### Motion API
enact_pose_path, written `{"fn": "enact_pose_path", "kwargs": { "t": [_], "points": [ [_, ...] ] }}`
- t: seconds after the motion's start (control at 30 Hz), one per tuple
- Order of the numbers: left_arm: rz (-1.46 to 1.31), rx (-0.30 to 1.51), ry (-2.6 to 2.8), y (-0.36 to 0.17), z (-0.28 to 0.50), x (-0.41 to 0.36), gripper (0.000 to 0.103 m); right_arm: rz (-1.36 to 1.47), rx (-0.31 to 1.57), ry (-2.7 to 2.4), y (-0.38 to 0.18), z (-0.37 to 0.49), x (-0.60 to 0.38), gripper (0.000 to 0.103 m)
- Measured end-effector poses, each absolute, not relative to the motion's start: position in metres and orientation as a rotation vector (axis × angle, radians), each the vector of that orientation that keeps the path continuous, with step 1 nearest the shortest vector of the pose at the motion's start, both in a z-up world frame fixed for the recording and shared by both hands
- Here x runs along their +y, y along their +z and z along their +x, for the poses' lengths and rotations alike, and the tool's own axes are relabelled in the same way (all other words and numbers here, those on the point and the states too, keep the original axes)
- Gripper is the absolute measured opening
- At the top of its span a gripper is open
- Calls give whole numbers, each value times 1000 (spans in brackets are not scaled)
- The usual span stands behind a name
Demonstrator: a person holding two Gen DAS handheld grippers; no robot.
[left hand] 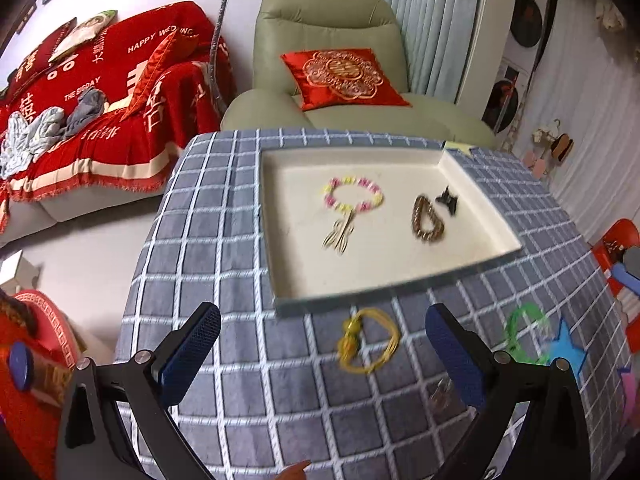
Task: Organize jewelry
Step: 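Lift both tools out of the tray back over the table, then reach the left tool toward the yellow pendant cord while the right tool reaches toward the green bangle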
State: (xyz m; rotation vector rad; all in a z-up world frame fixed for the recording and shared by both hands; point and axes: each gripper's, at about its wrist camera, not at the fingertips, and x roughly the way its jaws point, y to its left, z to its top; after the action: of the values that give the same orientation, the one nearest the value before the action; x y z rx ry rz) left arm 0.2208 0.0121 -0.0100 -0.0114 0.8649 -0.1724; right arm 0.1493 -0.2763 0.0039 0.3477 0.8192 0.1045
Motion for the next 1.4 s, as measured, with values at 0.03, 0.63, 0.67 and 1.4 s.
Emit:
{"fn": "enact_pose_path", "kwargs": {
  "t": [0.03,0.63,0.67,1.4],
  "points": [
    [6,867,-159,-13,218,11,103,348,819,105,4,149,-276,103],
    [-33,981,-116,-56,218,21,103,378,1003,40,-49,134,-288,103],
    [-38,985,-113,-57,220,22,103,377,1011,36,-52,136,-288,103],
    [-10,1003,-106,-76,238,3,98,181,1103,-108,-94,167,-268,79]
  ]
}}
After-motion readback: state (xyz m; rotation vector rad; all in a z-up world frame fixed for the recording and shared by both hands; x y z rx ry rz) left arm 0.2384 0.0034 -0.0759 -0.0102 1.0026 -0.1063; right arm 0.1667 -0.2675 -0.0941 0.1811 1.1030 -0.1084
